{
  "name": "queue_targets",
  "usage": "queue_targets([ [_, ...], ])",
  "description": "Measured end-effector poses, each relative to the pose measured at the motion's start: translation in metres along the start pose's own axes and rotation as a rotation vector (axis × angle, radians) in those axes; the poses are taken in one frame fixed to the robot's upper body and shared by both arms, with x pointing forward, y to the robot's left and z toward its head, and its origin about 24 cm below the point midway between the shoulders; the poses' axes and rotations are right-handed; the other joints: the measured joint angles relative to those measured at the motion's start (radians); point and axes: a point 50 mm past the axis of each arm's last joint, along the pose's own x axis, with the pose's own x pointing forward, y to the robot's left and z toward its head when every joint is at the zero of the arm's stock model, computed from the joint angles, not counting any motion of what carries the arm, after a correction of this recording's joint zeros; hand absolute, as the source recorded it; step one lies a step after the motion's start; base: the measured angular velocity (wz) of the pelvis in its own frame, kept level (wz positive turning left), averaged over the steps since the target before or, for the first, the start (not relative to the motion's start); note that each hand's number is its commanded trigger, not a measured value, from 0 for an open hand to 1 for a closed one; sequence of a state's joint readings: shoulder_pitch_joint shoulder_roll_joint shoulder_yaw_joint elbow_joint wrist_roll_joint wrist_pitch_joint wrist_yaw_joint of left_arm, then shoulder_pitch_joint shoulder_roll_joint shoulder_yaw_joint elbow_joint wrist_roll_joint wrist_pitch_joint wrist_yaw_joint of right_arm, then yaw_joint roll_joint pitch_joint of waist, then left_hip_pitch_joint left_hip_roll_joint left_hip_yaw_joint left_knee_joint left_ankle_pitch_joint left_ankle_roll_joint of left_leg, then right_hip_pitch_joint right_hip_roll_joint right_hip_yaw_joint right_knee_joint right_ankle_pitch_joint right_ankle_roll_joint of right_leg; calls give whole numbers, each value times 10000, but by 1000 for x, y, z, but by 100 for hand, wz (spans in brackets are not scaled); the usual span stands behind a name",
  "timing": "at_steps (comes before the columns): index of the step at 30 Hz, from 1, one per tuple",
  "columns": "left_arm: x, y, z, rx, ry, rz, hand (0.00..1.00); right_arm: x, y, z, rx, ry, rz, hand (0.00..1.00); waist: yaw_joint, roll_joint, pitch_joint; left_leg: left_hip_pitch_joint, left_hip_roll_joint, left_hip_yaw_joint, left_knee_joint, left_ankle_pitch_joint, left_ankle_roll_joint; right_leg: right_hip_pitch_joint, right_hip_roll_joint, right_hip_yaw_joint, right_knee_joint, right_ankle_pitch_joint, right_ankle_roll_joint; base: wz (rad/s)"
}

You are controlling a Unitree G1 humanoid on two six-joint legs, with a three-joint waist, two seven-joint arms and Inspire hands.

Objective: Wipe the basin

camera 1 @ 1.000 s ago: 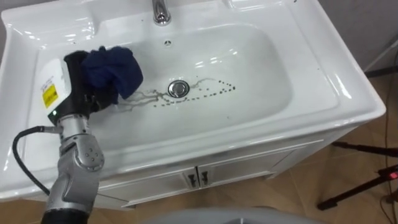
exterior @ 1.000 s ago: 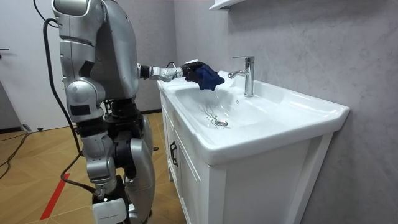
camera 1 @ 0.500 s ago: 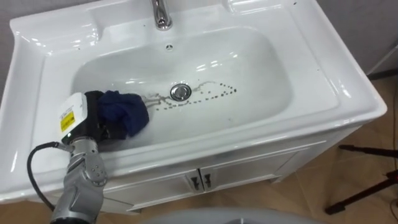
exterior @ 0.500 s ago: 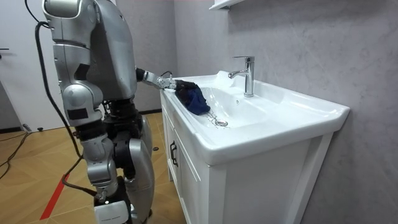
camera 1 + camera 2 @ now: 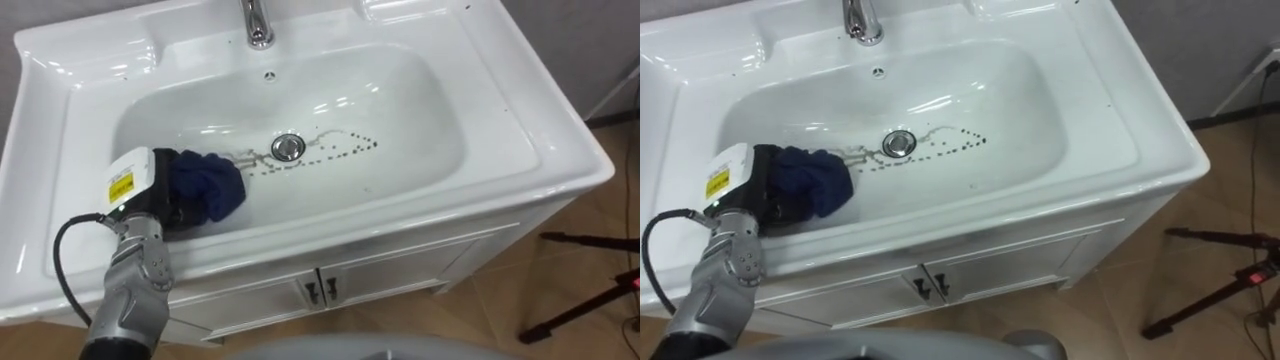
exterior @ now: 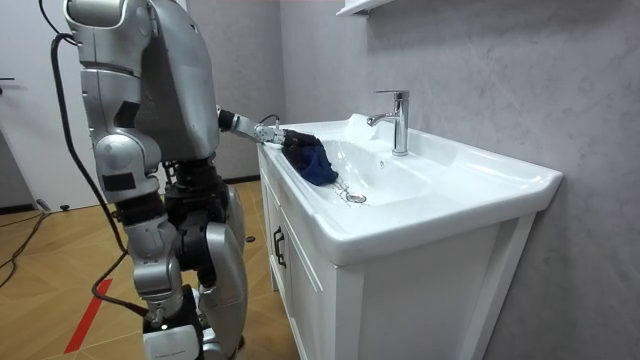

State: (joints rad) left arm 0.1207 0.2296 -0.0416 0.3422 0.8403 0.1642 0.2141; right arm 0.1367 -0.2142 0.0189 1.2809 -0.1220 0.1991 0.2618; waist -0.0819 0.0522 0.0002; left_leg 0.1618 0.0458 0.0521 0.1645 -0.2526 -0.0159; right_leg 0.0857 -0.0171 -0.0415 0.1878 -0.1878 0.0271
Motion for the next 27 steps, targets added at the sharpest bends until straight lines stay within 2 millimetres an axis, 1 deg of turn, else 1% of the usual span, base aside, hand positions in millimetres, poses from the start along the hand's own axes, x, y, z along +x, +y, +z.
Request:
queue_targets([
  [4,5,4,3,310,-162,-209,100,0,-1,1,-30,-2,-121,0,-80,80,48,-53,2,39,0,-1,0,-60,2,23,-17,0,0,0],
  [5,5,5,3,346,-170,-247,100,0,-1,1,-31,-6,-129,0,-90,95,48,-67,2,40,1,-1,0,-75,2,25,-14,0,0,0],
  [6,6,7,3,420,-194,-275,100,0,-1,1,-39,-8,-127,0,-182,137,36,-124,2,40,9,-1,0,-147,2,38,7,0,0,0],
  [7,8,9,4,552,-226,-303,100,0,-1,1,-44,25,-124,0,-221,183,46,-157,2,40,11,-1,0,-193,3,46,27,1,-1,0],
  [8,11,12,6,732,-291,-282,100,0,0,-1,-37,91,-110,0,-255,179,88,-156,2,40,10,-1,0,-195,2,47,27,1,-1,0],
  [9,12,14,7,778,-291,-285,100,0,0,-1,-38,103,-109,0,-270,175,100,-156,2,40,11,-1,0,-195,2,47,27,1,-1,0],
  [11,13,16,5,937,-274,-297,100,0,0,-1,-33,95,-177,0,-315,216,77,-153,3,61,11,-1,0,-200,5,81,19,1,-1,-6],
  [12,15,19,6,995,-294,-298,100,0,0,-1,-25,85,-217,0,-350,232,79,-134,5,135,10,-1,0,-206,7,125,19,1,-1,-11],
  [14,20,25,7,1157,-292,-140,100,0,-1,0,-15,63,-354,0,-352,172,131,-99,8,271,1,-1,0,-204,13,192,20,3,-1,-11],
  [17,25,28,6,1274,-198,-110,100,0,-2,2,33,-2,-593,0,-396,167,132,-71,4,310,1,-1,0,-205,19,291,16,8,1,-10],
  [20,31,30,8,1694,-147,-40,100,0,-2,5,179,-121,-725,0,-478,204,147,-23,4,445,-3,-1,0,-204,38,424,4,9,2,-11],
  [22,38,30,8,1754,21,-167,100,0,-3,7,198,-198,-797,0,-546,284,140,-22,5,534,-2,-1,0,-207,42,448,-10,9,2,-5],
  [23,39,30,8,1780,47,-194,100,0,-3,7,218,-211,-801,0,-554,298,139,-23,5,533,-3,-1,0,-207,42,451,-14,9,2,-3],
  [26,41,30,8,2280,71,-380,100,0,-3,7,310,-267,-869,0,-756,365,117,-16,10,545,-3,-1,0,-206,48,461,-14,9,2,0],
  [27,41,29,8,2365,79,-419,100,0,-3,6,349,-272,-876,0,-771,371,114,-4,10,574,-5,-1,0,-206,48,473,-14,9,2,-9],
])
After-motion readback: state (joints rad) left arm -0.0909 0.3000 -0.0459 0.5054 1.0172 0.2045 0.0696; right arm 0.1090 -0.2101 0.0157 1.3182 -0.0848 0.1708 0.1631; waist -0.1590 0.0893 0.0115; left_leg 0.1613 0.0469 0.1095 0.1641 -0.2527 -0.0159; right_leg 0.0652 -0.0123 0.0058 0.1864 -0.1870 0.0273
